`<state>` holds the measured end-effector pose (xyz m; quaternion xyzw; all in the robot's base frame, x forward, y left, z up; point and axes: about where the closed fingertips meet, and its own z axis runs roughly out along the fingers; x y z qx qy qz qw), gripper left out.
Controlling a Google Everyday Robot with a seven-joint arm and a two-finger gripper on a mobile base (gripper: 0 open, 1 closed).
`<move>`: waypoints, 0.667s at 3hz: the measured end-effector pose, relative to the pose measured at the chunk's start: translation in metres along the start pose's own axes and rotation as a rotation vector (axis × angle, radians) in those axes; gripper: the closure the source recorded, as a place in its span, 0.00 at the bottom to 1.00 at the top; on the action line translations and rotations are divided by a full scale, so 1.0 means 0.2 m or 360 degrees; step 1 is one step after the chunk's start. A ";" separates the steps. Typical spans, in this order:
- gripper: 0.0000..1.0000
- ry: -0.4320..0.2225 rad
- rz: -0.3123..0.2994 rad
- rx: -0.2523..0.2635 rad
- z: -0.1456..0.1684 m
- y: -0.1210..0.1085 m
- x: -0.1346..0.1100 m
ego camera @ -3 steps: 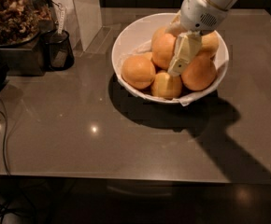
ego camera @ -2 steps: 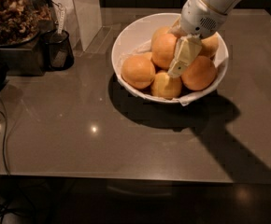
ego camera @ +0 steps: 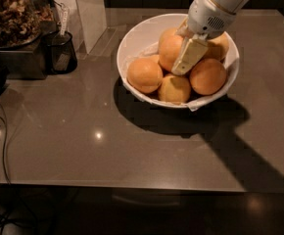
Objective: Pick orange from white bowl
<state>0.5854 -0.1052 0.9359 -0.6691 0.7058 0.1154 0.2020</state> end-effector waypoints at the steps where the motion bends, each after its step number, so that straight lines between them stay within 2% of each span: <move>1: 0.67 -0.0008 0.0008 0.0004 0.00 -0.01 -0.01; 2: 0.90 -0.0010 0.0019 0.0013 -0.01 -0.02 0.00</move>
Offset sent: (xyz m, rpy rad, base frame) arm 0.0051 -0.0218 0.0191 0.0552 -0.0493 -0.1992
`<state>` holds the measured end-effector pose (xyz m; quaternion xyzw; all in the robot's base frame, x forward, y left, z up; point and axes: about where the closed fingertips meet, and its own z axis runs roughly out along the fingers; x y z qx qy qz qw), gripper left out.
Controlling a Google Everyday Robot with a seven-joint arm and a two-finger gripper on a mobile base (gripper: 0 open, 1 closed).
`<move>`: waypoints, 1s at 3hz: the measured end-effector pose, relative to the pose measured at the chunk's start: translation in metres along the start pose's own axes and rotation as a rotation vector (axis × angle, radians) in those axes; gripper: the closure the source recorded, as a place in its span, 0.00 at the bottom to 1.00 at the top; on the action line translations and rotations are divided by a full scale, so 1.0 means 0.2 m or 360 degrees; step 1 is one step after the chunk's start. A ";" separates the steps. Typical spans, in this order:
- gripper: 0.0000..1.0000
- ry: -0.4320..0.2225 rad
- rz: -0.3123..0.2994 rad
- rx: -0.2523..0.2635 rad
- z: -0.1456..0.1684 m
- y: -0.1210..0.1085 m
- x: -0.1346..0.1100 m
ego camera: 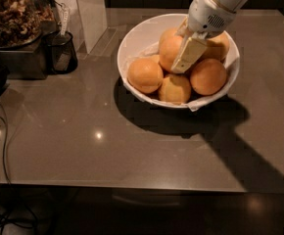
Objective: Pick orange from white bowl
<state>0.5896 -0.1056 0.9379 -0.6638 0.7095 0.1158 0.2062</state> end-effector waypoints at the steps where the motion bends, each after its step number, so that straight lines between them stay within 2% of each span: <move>1: 1.00 -0.0062 0.0124 0.0123 -0.10 0.03 0.03; 2: 1.00 -0.0131 0.0173 0.0261 -0.22 0.02 0.04; 3: 1.00 -0.0196 0.0137 0.0320 -0.34 -0.01 0.02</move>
Offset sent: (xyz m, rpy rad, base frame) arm -0.0136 -0.0475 0.0658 0.1428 -0.1957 -0.2415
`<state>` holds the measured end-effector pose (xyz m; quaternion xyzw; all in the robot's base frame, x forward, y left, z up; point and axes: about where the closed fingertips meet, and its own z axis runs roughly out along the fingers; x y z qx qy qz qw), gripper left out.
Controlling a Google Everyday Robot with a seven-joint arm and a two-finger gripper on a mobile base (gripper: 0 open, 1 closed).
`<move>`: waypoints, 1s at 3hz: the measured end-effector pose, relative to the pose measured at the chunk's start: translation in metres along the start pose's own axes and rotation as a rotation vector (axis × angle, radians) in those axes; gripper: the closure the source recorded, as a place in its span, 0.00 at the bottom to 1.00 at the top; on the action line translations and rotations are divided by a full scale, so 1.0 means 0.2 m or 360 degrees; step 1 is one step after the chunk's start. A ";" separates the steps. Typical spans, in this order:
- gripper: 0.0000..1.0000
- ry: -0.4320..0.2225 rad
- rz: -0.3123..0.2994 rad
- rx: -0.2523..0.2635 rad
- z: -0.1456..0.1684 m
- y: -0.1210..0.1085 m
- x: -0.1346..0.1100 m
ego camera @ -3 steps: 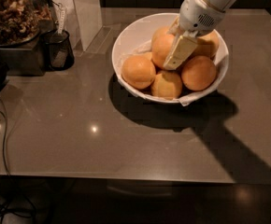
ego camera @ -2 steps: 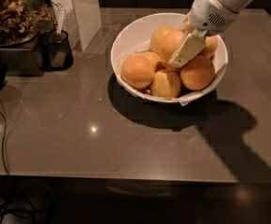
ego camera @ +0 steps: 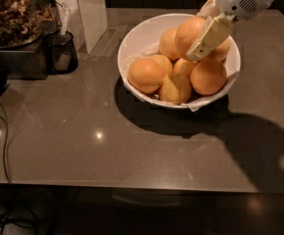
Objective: Pick orange from white bowl
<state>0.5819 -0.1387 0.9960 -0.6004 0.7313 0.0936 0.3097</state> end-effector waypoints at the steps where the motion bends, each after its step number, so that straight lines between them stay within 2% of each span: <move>1: 1.00 -0.0111 -0.0114 -0.0005 -0.20 0.00 -0.06; 2: 1.00 -0.0306 -0.0148 -0.0005 -0.39 0.08 -0.05; 3: 1.00 -0.0558 -0.0087 0.0052 -0.55 0.20 0.02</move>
Offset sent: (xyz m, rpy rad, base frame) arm -0.0937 -0.0898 0.0925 0.3109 -0.1333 0.1142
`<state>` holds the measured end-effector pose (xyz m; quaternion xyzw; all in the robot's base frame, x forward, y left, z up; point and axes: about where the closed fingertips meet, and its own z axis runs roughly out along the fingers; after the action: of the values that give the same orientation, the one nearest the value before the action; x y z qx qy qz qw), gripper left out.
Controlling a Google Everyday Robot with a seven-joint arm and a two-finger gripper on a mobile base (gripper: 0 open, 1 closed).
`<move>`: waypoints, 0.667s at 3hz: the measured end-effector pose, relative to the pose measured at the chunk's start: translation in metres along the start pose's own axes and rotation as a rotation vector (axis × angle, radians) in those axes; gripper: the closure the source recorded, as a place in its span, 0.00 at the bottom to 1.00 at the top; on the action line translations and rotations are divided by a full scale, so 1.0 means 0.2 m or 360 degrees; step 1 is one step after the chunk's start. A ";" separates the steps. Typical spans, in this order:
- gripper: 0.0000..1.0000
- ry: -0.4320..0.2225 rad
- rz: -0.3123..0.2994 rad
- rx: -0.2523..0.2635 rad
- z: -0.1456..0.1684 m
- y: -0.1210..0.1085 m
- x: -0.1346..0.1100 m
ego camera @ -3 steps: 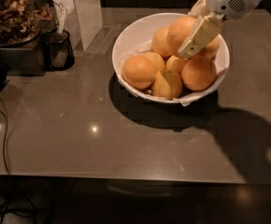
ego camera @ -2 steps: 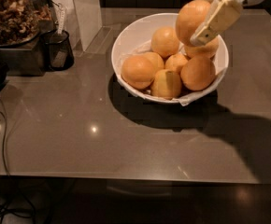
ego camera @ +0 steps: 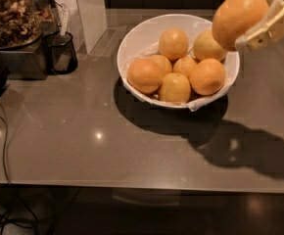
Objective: Pick orange from white bowl
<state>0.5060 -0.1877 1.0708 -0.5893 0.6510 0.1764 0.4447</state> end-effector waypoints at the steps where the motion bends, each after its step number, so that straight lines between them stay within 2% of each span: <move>1: 1.00 -0.0185 0.0107 0.0088 -0.07 0.15 0.11; 2: 1.00 -0.0168 0.0204 0.0142 -0.17 0.22 0.23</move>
Offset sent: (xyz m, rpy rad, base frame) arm -0.0241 -0.0100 -0.0123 0.1159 -0.0147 -0.0300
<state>0.4567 -0.2319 1.0397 -0.5158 0.6703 0.2062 0.4920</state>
